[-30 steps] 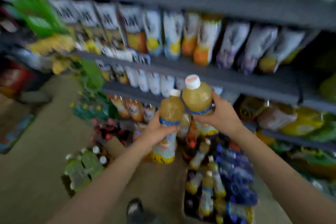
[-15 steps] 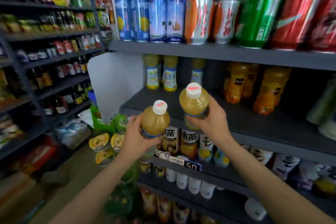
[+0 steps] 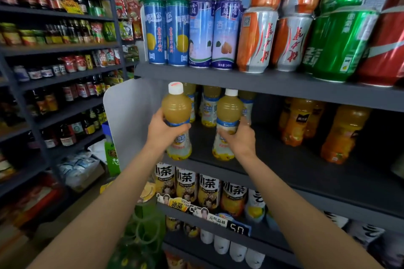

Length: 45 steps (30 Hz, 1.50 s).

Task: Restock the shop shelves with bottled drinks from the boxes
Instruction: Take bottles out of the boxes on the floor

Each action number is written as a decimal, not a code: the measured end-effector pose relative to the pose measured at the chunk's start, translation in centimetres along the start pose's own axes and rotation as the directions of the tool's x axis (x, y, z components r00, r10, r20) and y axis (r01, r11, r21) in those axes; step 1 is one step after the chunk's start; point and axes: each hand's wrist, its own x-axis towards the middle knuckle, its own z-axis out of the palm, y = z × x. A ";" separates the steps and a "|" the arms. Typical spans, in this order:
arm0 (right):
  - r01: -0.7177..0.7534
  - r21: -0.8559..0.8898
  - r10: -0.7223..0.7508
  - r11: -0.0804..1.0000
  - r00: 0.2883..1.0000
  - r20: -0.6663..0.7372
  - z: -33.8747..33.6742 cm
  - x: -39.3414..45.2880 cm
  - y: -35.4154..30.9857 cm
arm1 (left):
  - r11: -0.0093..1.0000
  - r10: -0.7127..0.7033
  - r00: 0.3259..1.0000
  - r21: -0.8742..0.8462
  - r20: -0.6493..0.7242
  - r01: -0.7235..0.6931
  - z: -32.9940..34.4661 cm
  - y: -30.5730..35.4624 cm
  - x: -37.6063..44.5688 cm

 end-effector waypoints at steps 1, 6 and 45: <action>0.006 -0.022 -0.006 1.000 1.000 0.016 0.1 0.1 0.1 | 1.000 0.003 1.000 0.017 -0.005 -0.003 0.4 -0.3 1.0; 0.002 -0.166 0.029 0.986 0.983 0.181 0.2 0.1 2.5 | 0.983 0.011 0.999 0.185 -0.040 -0.003 2.1 -2.4 5.4; 0.034 -0.180 0.015 0.983 0.964 0.267 -5.7 -3.7 4.1 | 0.954 0.271 0.960 0.153 -0.064 -0.259 6.7 -5.2 -7.4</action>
